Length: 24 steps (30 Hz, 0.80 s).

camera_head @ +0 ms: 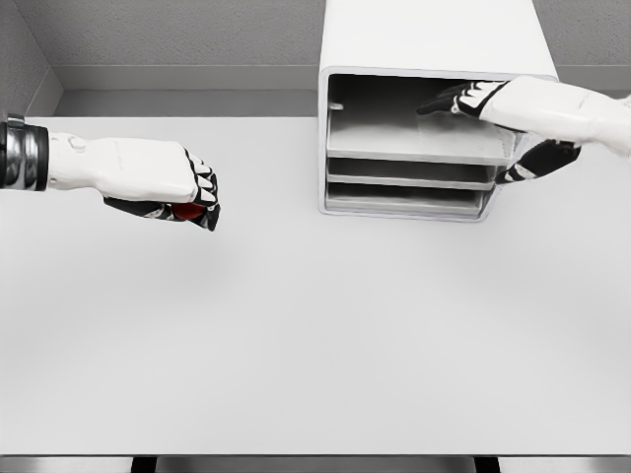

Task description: Slide open multi-storey tabletop storage cabinets and put open load switch and slide close multi-storey tabletop storage cabinets

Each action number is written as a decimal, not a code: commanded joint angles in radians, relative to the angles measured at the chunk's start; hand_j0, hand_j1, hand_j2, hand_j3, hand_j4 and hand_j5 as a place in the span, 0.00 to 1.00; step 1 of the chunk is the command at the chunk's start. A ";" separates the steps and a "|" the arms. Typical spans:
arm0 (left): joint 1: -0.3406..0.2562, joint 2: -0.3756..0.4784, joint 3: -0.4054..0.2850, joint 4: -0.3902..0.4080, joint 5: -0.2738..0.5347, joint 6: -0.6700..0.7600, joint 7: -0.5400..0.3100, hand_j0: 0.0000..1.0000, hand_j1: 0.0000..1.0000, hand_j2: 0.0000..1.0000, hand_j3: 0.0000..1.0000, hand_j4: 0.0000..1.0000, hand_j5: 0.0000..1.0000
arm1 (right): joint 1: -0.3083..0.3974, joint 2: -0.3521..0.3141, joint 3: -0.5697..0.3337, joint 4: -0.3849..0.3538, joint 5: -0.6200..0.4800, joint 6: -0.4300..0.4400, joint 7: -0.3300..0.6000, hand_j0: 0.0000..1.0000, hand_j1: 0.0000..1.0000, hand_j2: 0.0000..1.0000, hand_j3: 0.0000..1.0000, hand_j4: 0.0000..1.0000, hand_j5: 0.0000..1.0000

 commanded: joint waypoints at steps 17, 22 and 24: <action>0.000 0.005 0.002 -0.001 0.005 0.002 0.001 0.54 0.54 0.54 0.54 0.54 0.54 | -0.133 0.171 0.285 0.226 0.031 0.052 -0.002 1.00 1.00 1.00 1.00 1.00 1.00; 0.000 0.005 0.002 -0.001 0.005 0.002 0.001 0.54 0.54 0.54 0.54 0.54 0.54 | -0.114 0.168 0.314 0.177 0.032 0.039 -0.002 1.00 1.00 1.00 1.00 1.00 1.00; 0.000 0.005 0.002 -0.001 0.005 0.002 0.001 0.54 0.54 0.54 0.54 0.54 0.54 | -0.012 0.120 0.199 0.098 0.043 0.039 -0.002 1.00 1.00 1.00 1.00 1.00 1.00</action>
